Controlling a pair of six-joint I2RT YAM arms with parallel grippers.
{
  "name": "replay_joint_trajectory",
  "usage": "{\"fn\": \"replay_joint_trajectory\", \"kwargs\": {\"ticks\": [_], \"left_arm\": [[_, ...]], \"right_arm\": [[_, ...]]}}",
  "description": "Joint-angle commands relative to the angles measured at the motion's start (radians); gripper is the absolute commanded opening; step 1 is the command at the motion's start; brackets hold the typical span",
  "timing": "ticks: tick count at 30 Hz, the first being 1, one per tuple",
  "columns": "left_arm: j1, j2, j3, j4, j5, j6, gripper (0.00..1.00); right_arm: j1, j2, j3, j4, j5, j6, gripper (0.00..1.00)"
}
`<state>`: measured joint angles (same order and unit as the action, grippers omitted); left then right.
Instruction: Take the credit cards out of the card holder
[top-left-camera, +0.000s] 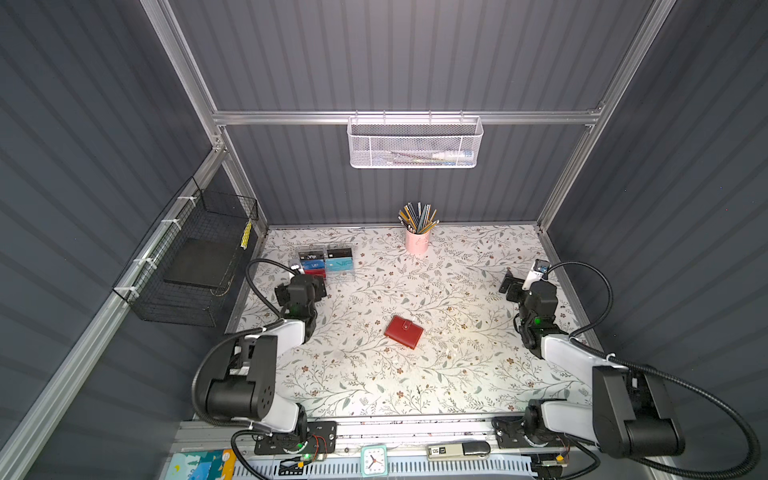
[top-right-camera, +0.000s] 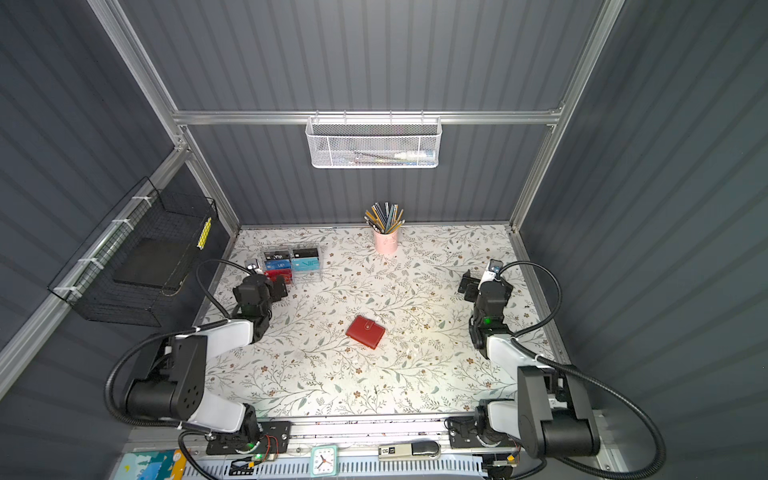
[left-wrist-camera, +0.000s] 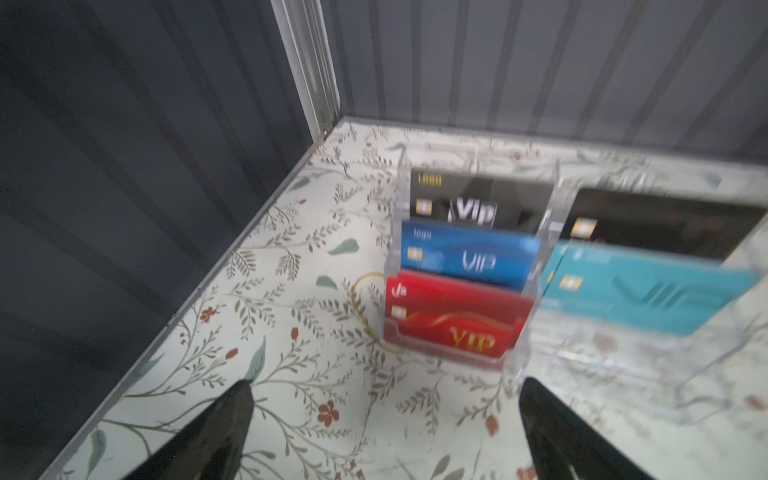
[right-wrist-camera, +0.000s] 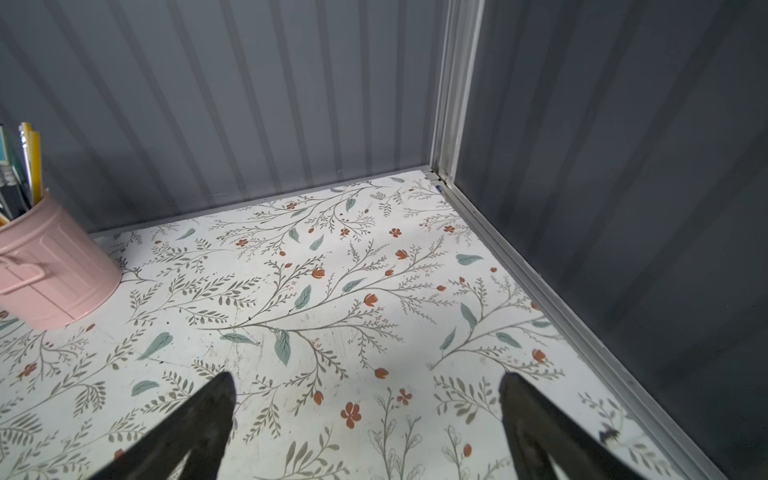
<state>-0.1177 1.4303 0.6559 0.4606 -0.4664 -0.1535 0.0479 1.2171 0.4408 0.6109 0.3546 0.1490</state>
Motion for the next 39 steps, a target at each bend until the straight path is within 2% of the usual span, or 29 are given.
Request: {"fn": "replay_joint_trajectory", "kwargs": {"ticks": [1, 2, 4, 6, 7, 11, 14, 16, 18, 24, 28, 31, 39], "left_arm": [[-0.019, -0.112, 0.043, -0.284, 0.03, -0.174, 1.0], [-0.036, -0.141, 0.03, -0.286, 0.042, -0.195, 1.0], [-0.087, -0.199, 0.001, -0.292, 0.055, -0.242, 1.0], [-0.139, -0.233, -0.02, -0.301, 0.096, -0.278, 1.0], [-0.157, -0.245, -0.021, -0.319, 0.139, -0.304, 1.0], [-0.19, -0.25, -0.019, -0.383, 0.355, -0.413, 1.0], [-0.236, -0.25, -0.039, -0.393, 0.435, -0.482, 1.0], [-0.295, -0.249, -0.058, -0.368, 0.445, -0.499, 1.0], [-0.332, -0.228, -0.067, -0.357, 0.441, -0.526, 1.0], [-0.403, -0.146, -0.108, -0.245, 0.537, -0.617, 1.0], [-0.411, -0.117, -0.206, -0.072, 0.604, -0.757, 1.0], [-0.43, -0.077, -0.239, 0.062, 0.639, -0.839, 1.0], [-0.528, 0.015, -0.204, 0.143, 0.633, -0.937, 1.0]], "right_arm": [[0.0, -0.147, 0.036, -0.271, 0.231, 0.244, 0.99], [-0.002, -0.185, 0.035, -0.299, 0.223, 0.289, 0.99], [-0.009, -0.268, 0.019, -0.314, 0.134, 0.35, 0.99], [-0.009, -0.329, 0.006, -0.297, -0.002, 0.31, 0.99], [-0.009, -0.347, 0.016, -0.317, -0.073, 0.29, 0.99], [0.042, -0.3, 0.156, -0.537, -0.217, 0.254, 0.99], [0.181, -0.218, 0.226, -0.613, -0.191, 0.156, 0.99], [0.292, -0.168, 0.235, -0.613, -0.152, 0.096, 0.99], [0.353, -0.11, 0.253, -0.631, -0.183, 0.086, 0.99], [0.521, 0.064, 0.251, -0.606, -0.259, 0.019, 0.99], [0.593, 0.159, 0.256, -0.584, -0.321, 0.039, 0.99], [0.64, 0.234, 0.278, -0.578, -0.325, 0.043, 0.99], [0.675, 0.306, 0.295, -0.569, -0.317, 0.057, 0.99]]}}
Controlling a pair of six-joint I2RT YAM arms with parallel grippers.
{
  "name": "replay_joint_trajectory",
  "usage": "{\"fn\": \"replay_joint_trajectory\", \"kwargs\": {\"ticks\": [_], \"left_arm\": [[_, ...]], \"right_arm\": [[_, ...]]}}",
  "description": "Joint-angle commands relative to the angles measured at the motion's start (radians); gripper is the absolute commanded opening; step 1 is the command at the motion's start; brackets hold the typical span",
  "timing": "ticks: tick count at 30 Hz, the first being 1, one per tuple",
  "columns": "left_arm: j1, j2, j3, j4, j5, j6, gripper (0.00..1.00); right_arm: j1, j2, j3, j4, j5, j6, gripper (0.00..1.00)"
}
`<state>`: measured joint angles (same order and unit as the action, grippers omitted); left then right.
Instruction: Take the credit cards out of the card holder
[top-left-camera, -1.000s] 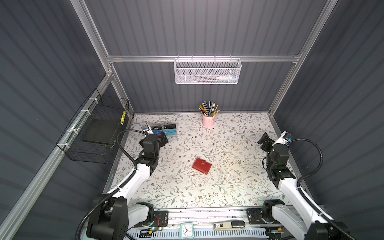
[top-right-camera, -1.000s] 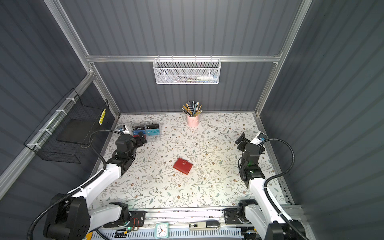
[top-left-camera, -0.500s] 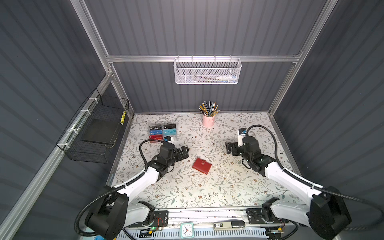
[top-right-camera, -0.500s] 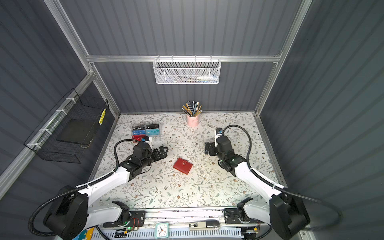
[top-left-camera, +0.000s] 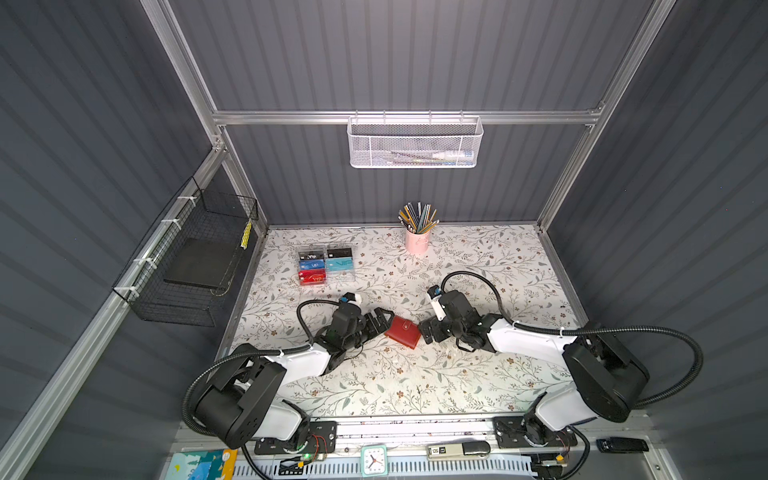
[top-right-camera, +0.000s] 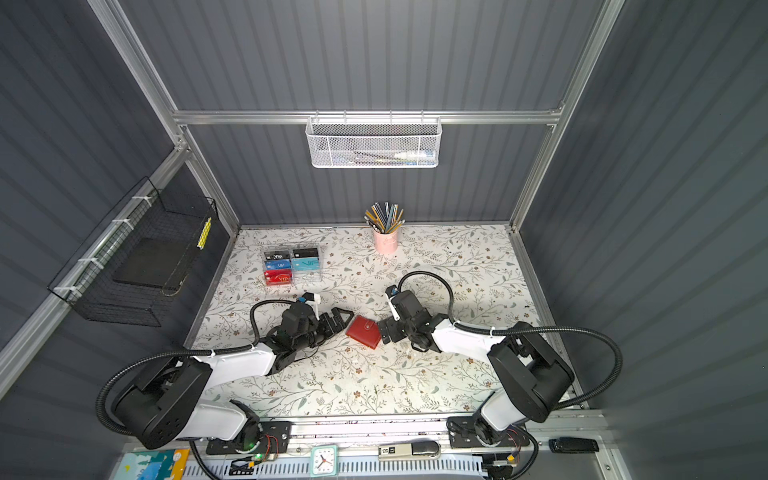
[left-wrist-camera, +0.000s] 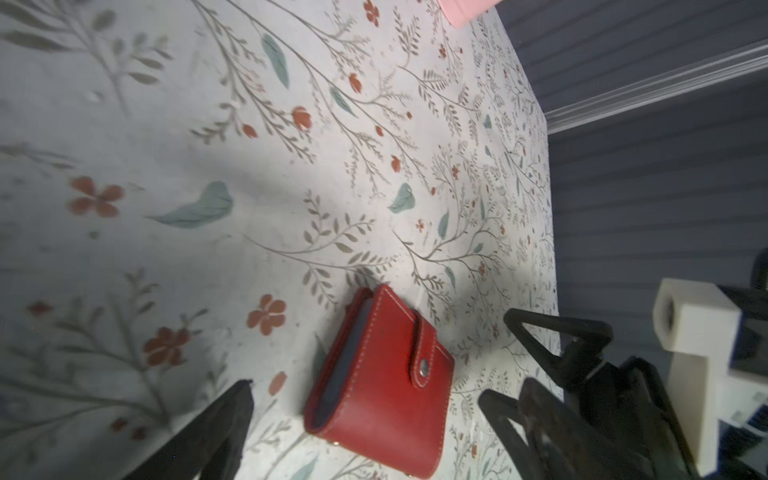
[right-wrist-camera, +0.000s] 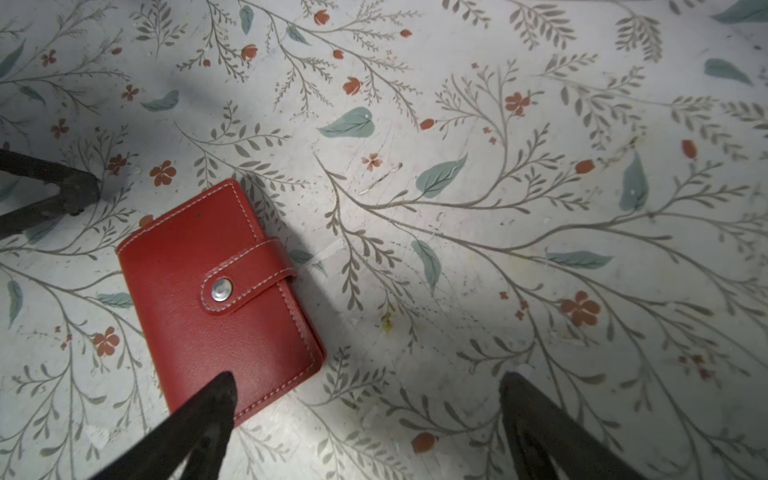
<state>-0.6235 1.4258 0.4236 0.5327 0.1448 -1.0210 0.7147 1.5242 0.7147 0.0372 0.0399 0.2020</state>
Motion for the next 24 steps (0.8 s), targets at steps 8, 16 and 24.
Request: {"fn": "replay_joint_trajectory", "kwargs": {"ticks": [8, 16, 24], "left_arm": [[-0.087, 0.017, -0.005, 0.063, -0.039, -0.19, 1.0], [-0.133, 0.025, 0.003, 0.015, -0.053, -0.258, 1.0], [-0.132, -0.057, 0.015, -0.094, -0.103, -0.236, 1.0]], "right_arm": [[0.013, -0.024, -0.024, 0.046, 0.01, 0.001, 0.99], [0.016, -0.013, -0.012, 0.017, 0.043, 0.0, 0.99], [0.03, 0.013, 0.003, -0.004, 0.048, 0.02, 0.99]]}}
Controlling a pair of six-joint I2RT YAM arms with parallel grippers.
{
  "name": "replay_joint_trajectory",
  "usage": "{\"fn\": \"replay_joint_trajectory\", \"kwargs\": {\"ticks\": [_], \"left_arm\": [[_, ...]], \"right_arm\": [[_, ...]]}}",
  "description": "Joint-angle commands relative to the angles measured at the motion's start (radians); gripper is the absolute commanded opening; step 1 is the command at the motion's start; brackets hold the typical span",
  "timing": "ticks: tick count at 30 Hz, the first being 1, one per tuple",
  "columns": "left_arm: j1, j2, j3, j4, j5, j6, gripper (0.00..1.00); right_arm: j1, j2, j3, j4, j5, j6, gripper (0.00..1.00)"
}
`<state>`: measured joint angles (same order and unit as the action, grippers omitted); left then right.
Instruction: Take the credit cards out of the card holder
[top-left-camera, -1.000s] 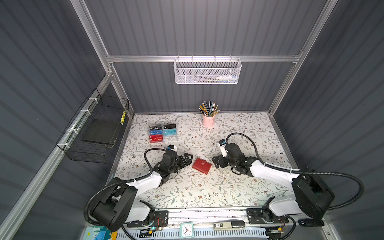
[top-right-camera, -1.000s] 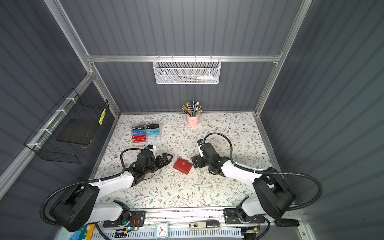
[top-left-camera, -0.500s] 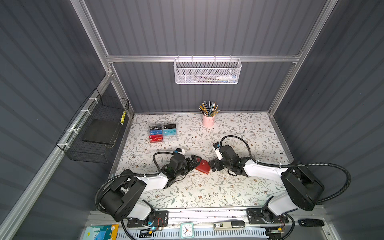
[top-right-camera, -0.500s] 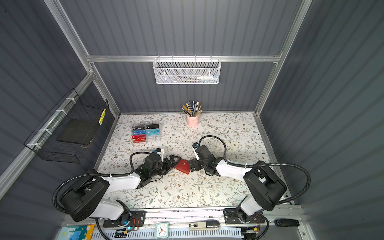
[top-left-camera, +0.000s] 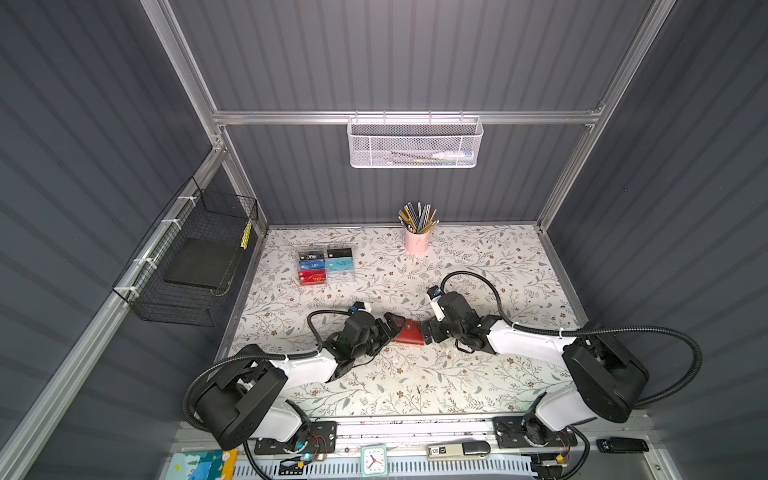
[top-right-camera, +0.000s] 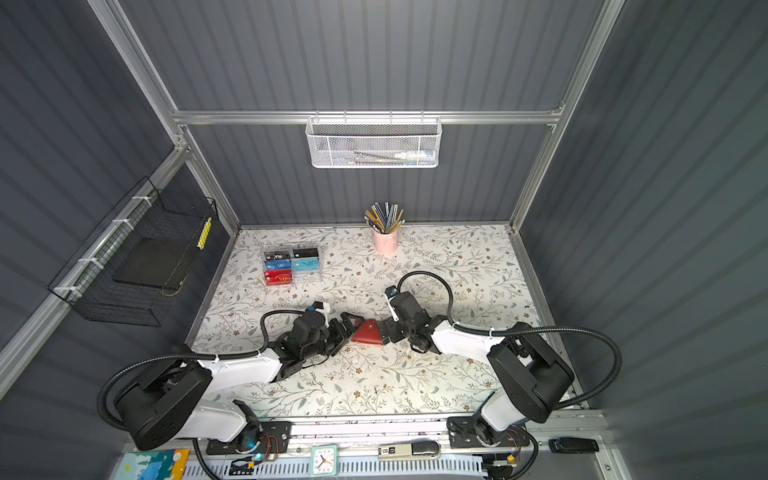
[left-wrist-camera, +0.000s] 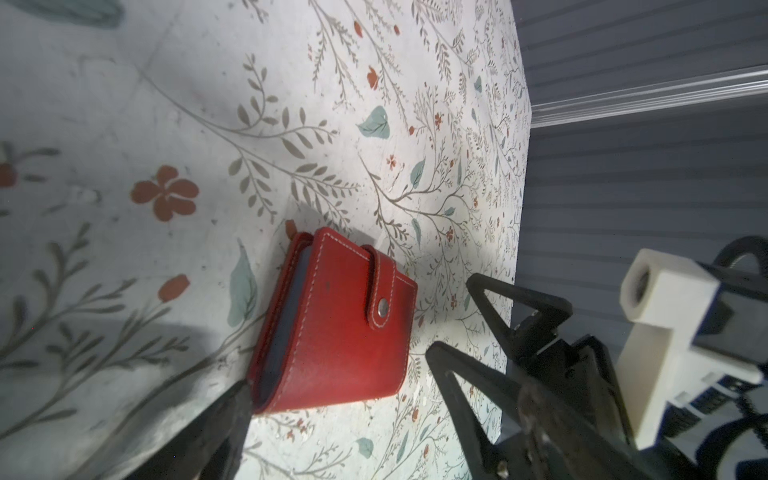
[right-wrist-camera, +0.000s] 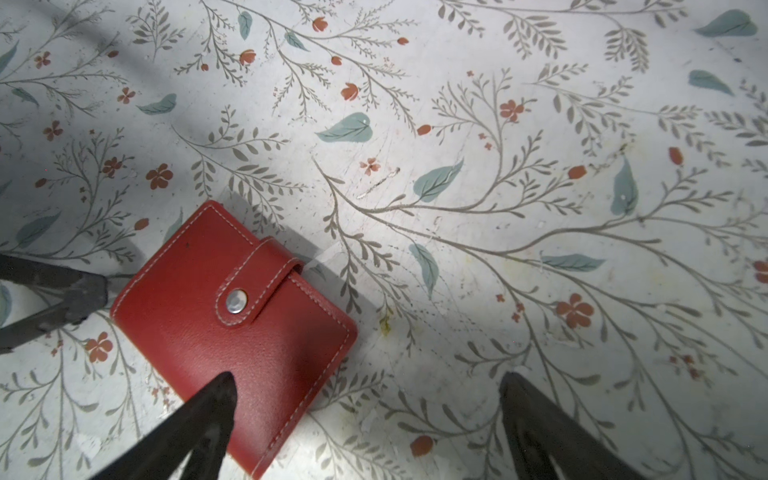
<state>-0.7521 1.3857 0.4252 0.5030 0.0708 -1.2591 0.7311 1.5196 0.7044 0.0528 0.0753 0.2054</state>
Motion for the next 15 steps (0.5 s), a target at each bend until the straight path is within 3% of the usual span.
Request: {"fn": "replay_joint_trajectory", "kwargs": {"ticks": [1, 8, 15], "left_arm": [[-0.003, -0.008, 0.019, -0.06, -0.028, 0.002, 1.0], [-0.004, 0.126, 0.072, 0.089, 0.032, -0.031, 1.0], [0.053, 0.043, 0.076, 0.004, 0.021, 0.022, 1.0]], "right_arm": [[0.016, 0.019, 0.015, -0.019, 0.013, 0.021, 0.99], [0.045, 0.016, 0.012, -0.038, 0.051, 0.044, 0.99], [0.103, 0.053, 0.049, -0.042, 0.126, -0.017, 0.99]]}}
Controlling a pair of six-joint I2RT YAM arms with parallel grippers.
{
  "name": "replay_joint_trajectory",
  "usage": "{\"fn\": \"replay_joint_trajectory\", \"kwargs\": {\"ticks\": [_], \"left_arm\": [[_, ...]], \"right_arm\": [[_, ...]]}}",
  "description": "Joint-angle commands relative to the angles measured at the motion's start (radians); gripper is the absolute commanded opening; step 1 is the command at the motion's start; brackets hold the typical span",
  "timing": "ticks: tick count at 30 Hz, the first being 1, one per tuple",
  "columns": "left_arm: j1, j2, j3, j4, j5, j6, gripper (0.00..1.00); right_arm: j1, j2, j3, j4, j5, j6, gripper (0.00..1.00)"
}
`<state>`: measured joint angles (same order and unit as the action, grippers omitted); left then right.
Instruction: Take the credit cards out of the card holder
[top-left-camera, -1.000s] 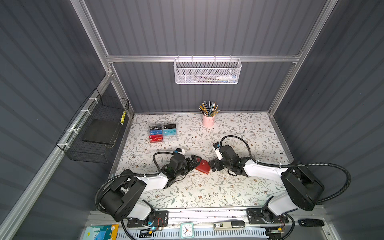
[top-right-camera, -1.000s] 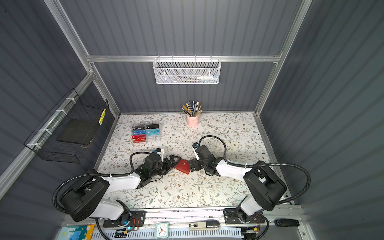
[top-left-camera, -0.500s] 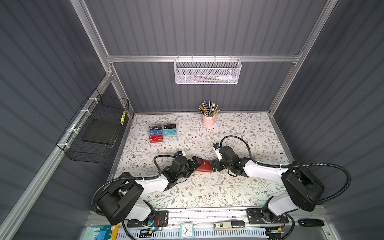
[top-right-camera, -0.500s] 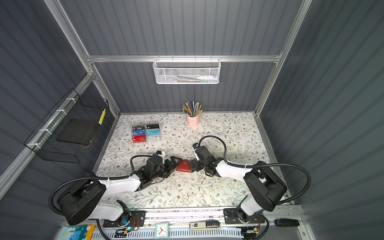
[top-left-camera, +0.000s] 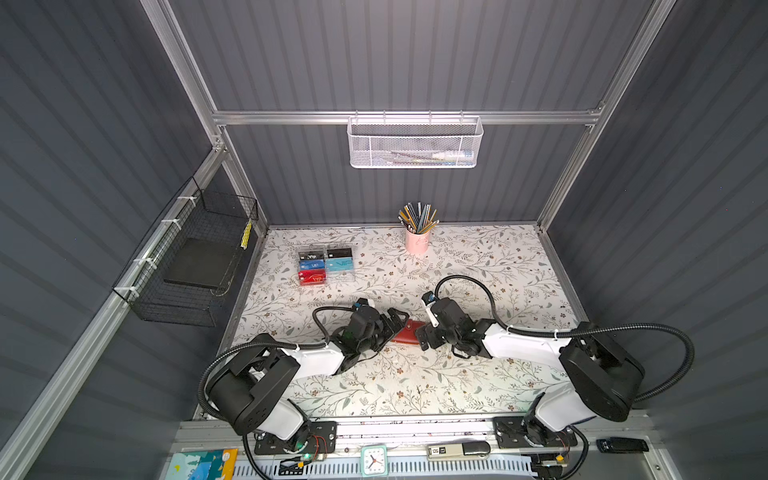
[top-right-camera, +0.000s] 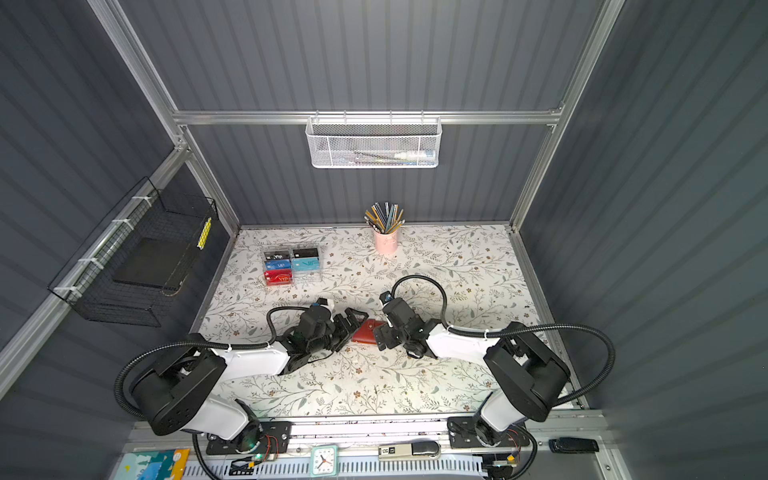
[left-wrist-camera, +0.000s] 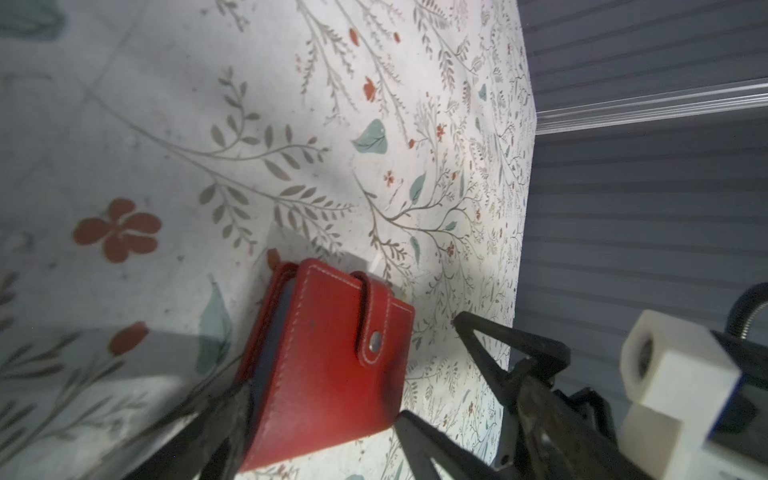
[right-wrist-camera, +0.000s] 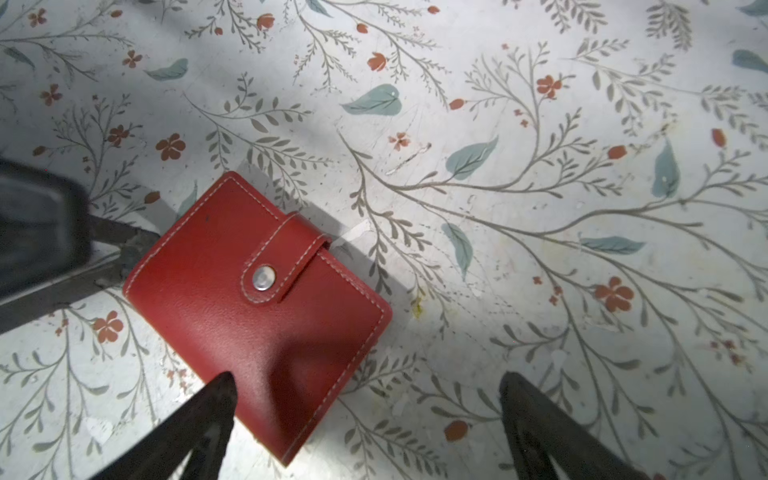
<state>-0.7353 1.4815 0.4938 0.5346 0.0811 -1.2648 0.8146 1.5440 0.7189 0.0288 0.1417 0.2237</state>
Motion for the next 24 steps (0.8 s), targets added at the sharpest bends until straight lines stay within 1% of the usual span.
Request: {"fn": "replay_joint_trajectory", "kwargs": {"ticks": [1, 3, 5, 7, 10, 13, 15, 18, 21, 24], "left_arm": [[0.06, -0.072, -0.01, -0.024, 0.023, 0.023, 1.0], [0.128, -0.122, -0.053, -0.022, 0.063, 0.018, 1.0], [0.184, -0.178, -0.083, -0.039, 0.09, 0.023, 1.0], [0.211, -0.232, -0.09, -0.097, 0.097, 0.048, 1.0], [0.223, -0.3, -0.089, -0.172, 0.097, 0.09, 1.0], [0.23, -0.343, -0.093, -0.205, 0.098, 0.104, 1.0], [0.24, -0.359, -0.089, -0.222, 0.11, 0.12, 1.0], [0.271, -0.383, -0.086, -0.248, 0.138, 0.14, 1.0], [0.289, -0.388, -0.083, -0.256, 0.158, 0.155, 1.0], [0.289, -0.356, -0.07, -0.25, 0.184, 0.166, 1.0]], "right_arm": [[0.02, 0.037, 0.041, -0.019, 0.071, -0.043, 0.99], [0.021, 0.053, 0.059, -0.021, 0.085, -0.067, 0.99], [0.025, 0.064, 0.073, -0.015, 0.072, -0.087, 0.99], [0.032, 0.079, 0.089, -0.011, 0.071, -0.103, 0.99], [0.034, 0.122, 0.13, -0.027, 0.084, -0.119, 0.99], [0.048, 0.179, 0.186, -0.07, 0.116, -0.129, 0.99], [0.051, 0.214, 0.216, -0.104, 0.148, -0.127, 0.99], [0.052, 0.259, 0.24, -0.144, 0.23, -0.114, 0.99], [0.049, 0.299, 0.259, -0.184, 0.303, -0.096, 0.99], [0.019, 0.33, 0.286, -0.231, 0.327, -0.046, 0.99]]}}
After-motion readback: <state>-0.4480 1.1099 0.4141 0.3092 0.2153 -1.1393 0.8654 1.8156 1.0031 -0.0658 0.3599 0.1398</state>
